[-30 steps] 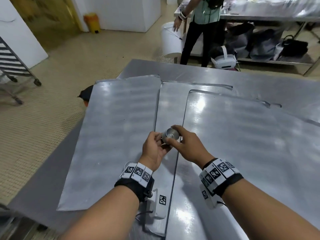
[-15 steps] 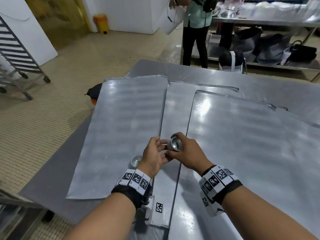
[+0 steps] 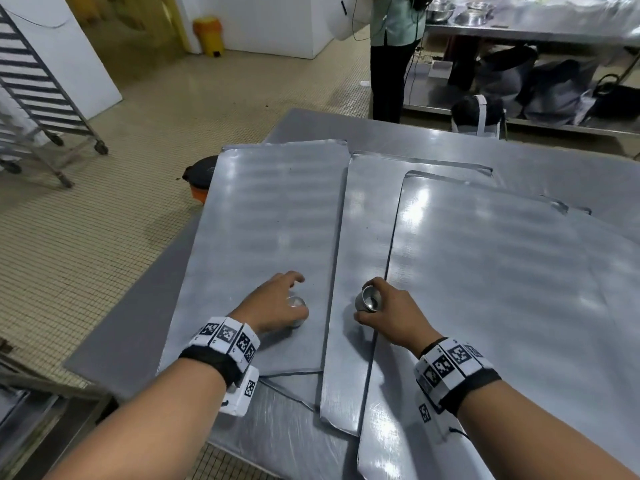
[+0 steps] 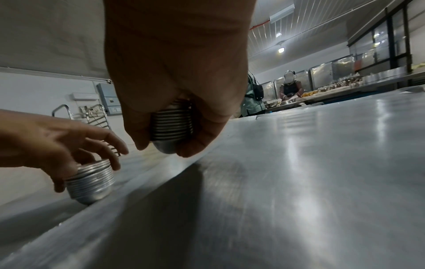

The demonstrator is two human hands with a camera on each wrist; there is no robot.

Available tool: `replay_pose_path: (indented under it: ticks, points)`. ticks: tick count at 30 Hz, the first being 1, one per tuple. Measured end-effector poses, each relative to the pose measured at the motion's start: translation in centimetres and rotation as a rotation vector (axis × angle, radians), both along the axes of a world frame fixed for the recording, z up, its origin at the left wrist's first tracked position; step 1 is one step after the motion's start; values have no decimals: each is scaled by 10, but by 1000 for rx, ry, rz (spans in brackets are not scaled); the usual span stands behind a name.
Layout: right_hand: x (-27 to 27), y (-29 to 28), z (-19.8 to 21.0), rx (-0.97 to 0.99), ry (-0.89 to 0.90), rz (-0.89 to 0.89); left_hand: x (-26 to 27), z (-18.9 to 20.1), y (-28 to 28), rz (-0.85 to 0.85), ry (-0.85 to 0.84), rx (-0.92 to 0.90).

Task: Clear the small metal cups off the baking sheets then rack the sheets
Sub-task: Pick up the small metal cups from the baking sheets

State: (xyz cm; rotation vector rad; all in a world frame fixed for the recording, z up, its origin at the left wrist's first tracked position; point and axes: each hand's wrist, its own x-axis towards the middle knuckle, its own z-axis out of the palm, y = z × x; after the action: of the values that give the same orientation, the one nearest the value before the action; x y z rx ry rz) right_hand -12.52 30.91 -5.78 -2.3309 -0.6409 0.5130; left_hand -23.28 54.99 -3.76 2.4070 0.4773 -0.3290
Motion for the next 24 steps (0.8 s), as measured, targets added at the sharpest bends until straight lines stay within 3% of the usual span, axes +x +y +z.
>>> replay_pose_path:
  ticks: [3,7,14,24]
  points:
    - [-5,3,-7,-45,10,-14,4,-17,-5,-174,131,167]
    - [-13,5,-13,-74,14,-35,4,-35,-7,-221,123,262]
    - [-23,-5,-2,-19,22,-167,16,-8,-11,-166,-75,143]
    - [-46,-71,22,59,-12,-307,37,31,-87,-352,-153,9]
